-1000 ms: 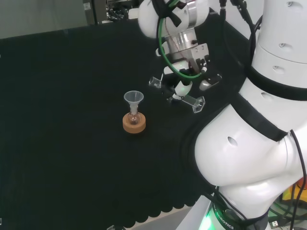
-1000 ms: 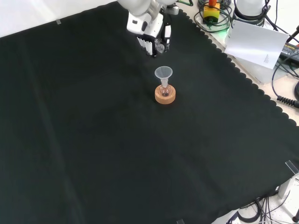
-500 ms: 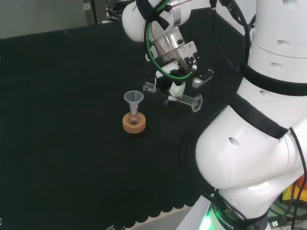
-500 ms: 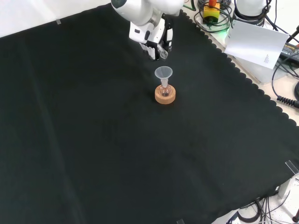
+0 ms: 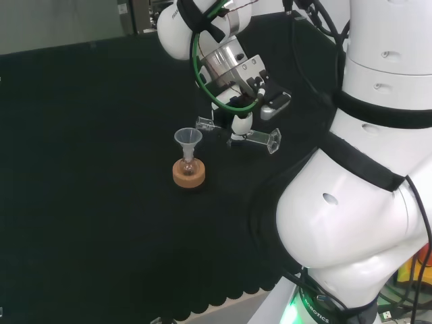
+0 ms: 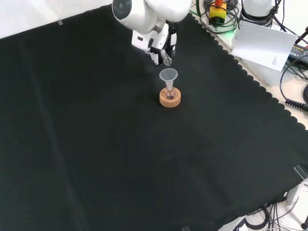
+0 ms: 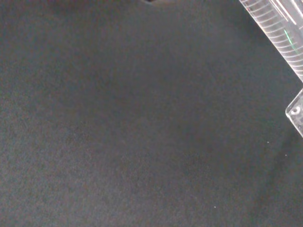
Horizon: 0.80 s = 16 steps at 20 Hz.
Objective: Pour the water from the graduated cylinder into the round-bottom flask.
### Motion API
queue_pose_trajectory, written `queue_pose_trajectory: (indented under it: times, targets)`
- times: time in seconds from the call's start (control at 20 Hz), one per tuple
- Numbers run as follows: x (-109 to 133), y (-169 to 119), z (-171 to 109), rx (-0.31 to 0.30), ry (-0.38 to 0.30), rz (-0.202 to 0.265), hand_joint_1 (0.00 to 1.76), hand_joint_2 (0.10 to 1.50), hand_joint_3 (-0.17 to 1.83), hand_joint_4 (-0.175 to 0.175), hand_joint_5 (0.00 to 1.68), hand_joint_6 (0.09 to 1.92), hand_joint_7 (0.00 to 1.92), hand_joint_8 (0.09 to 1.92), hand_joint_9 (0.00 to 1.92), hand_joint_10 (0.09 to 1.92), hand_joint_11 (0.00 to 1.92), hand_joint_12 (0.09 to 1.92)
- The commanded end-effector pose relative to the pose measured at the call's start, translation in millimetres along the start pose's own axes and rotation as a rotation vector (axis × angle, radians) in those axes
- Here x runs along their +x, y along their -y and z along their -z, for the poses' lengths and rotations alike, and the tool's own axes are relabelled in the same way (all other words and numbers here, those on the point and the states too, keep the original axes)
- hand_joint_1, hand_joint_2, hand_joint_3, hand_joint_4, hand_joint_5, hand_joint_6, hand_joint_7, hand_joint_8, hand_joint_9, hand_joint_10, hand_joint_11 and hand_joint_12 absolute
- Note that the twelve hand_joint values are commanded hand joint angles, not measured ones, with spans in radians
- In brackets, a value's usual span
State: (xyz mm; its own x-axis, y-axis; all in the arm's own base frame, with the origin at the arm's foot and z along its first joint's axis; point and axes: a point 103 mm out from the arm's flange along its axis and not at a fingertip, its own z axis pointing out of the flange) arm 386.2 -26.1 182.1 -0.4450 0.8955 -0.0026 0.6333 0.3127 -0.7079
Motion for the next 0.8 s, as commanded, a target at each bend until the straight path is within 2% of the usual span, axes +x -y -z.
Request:
queue_pose_trajectory:
  times: [0.05,0.45,0.8]
  targets:
    - [0.3,1.4,5.4,0.029,0.040,-0.032,1.14,1.15,0.00,-0.175,0.93,1.10,1.15,0.46,1.36,0.11,1.23,0.78]
    - [1.6,2.7,9.3,0.078,0.071,-0.070,1.14,1.15,0.00,-0.175,0.93,1.10,1.15,0.45,1.36,0.10,1.23,0.77]
    - [5.0,3.1,14.0,0.106,0.125,-0.093,1.14,1.15,0.00,-0.175,0.93,1.09,1.16,0.45,1.36,0.10,1.23,0.77]
